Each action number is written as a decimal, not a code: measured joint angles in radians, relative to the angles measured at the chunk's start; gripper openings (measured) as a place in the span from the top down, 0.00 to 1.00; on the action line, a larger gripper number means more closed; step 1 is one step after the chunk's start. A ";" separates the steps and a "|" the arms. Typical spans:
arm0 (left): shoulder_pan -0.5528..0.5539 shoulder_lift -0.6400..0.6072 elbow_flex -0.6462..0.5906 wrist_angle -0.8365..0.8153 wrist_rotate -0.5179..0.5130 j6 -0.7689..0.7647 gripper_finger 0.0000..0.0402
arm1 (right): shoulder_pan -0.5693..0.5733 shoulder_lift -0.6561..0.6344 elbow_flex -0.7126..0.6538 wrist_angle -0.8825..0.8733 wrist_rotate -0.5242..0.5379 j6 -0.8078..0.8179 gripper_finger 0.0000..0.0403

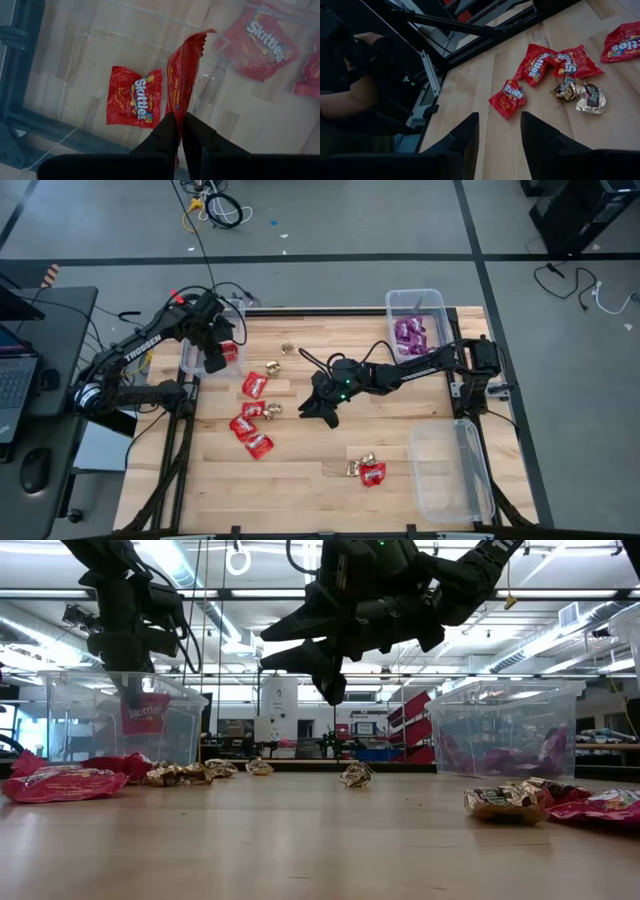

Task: Sort candy
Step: Put the red candy into the top left transparent bin

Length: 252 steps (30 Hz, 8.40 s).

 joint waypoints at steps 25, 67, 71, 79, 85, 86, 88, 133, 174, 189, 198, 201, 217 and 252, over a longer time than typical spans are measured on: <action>0.000 0.000 0.000 0.027 0.000 -0.007 0.85 | 0.000 0.000 0.000 0.001 0.000 -0.001 0.68; -0.034 -0.020 0.235 0.000 0.234 -0.138 0.82 | 0.000 0.000 0.000 0.008 0.000 0.000 0.68; -0.101 -0.044 0.242 -0.030 0.375 -0.137 0.82 | 0.000 0.000 0.000 0.008 0.000 0.000 0.68; -0.324 -0.094 0.242 -0.082 0.509 -0.273 0.82 | 0.000 0.000 0.000 0.008 0.000 0.000 0.68; -0.514 -0.099 0.242 -0.083 0.428 -0.443 0.82 | 0.004 0.000 0.000 0.008 0.000 -0.003 0.68; -0.544 -0.099 0.242 -0.083 0.408 -0.459 0.82 | 0.006 0.000 0.000 0.008 0.000 -0.011 0.68; -0.608 -0.099 0.242 -0.083 0.353 -0.505 0.82 | 0.012 0.000 0.000 0.008 0.000 -0.041 0.68; -1.558 -0.094 -0.264 0.208 -0.220 -1.542 0.83 | 0.186 0.000 0.000 -0.038 0.367 -0.159 0.68; -1.558 -0.088 -0.294 0.102 -0.394 -2.018 0.76 | 0.186 0.000 0.000 -0.038 0.367 -0.145 0.68; -1.558 -0.079 -0.294 0.131 -0.404 -2.018 0.73 | 0.186 0.000 0.000 -0.038 0.367 -0.146 0.68; -1.558 -0.015 -0.294 0.157 -0.404 -2.018 0.73 | 0.186 0.000 0.000 -0.038 0.367 -0.148 0.68; -1.558 0.005 -0.294 0.158 -0.405 -2.017 0.73 | 0.186 0.000 0.000 -0.038 0.367 -0.148 0.68; -1.558 0.080 -0.294 0.208 -0.405 -2.016 0.73 | 0.186 0.000 0.000 -0.038 0.367 -0.148 0.68; -1.558 0.188 -0.294 0.241 -0.456 -2.016 0.73 | 0.185 0.000 0.000 -0.038 0.367 -0.149 0.68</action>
